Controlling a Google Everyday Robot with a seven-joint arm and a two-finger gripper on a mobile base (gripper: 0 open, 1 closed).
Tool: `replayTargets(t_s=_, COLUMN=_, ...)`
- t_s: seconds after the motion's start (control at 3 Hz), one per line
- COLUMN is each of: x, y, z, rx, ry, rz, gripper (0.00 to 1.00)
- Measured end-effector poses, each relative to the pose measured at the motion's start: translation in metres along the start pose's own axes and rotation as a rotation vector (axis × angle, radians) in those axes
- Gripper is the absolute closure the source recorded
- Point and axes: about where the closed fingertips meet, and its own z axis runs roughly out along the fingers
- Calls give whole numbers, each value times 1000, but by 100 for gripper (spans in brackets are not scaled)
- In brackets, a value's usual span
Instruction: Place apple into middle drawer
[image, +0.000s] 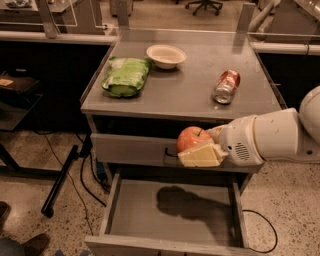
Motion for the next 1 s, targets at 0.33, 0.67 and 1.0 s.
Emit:
replayTargets(t_s=0.33, x=0, y=0, z=0, rx=0, ry=0, rz=0, gripper=100)
replayTargets(t_s=0.67, x=14, y=-2, z=10, rx=-1, ry=0, rz=28, gripper=100)
replayTargets(t_s=1.0, x=92, y=-15, z=75, rx=-9, ry=12, rz=168, gripper=100)
